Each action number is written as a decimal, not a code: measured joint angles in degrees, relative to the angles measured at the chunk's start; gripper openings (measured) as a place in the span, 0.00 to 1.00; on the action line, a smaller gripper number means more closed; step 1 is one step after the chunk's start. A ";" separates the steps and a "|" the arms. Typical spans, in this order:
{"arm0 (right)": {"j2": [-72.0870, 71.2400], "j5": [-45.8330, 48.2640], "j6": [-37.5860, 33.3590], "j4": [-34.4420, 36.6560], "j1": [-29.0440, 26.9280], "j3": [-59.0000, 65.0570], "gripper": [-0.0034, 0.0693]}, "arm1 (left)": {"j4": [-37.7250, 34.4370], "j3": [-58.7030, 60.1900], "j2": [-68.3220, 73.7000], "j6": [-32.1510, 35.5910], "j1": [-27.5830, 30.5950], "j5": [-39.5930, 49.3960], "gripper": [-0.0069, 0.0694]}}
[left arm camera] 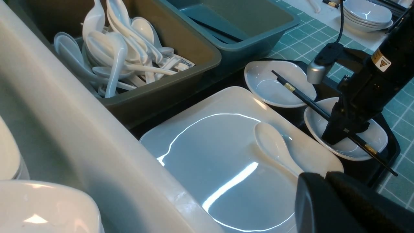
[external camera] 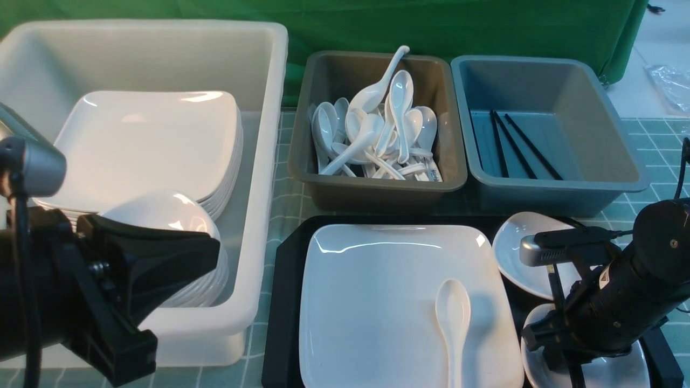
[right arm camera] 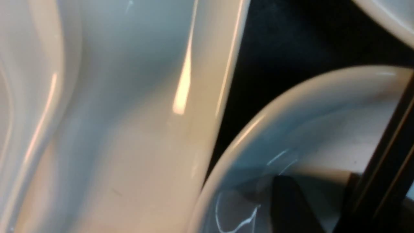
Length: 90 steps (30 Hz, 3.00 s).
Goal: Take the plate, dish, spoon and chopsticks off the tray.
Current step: Use the right arm to grab a pair of chopsticks from the plate, then use the right arm to put the chopsticks into the small storage box on the right, then use the right arm to grab a small plate from the dinner plate
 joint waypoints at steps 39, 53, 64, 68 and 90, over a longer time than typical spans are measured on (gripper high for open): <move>32.00 16.66 1.49 3.13 -13.78 -73.81 0.66 | -19.85 0.00 0.00 26.37 0.00 0.68 0.11; 7.70 34.60 -6.48 -6.59 -3.33 -53.47 0.39 | -15.61 0.00 0.00 26.14 0.00 0.46 0.11; -11.72 17.70 -12.59 -14.62 12.49 -4.63 0.57 | -15.56 0.00 0.00 26.14 0.00 0.51 0.11; -12.18 7.42 -13.16 -14.67 13.35 4.08 0.73 | -15.56 0.00 0.00 26.14 0.00 0.51 0.11; -10.88 6.13 -4.94 -14.78 13.39 1.64 0.83 | -15.50 0.00 0.00 25.78 0.00 0.95 0.11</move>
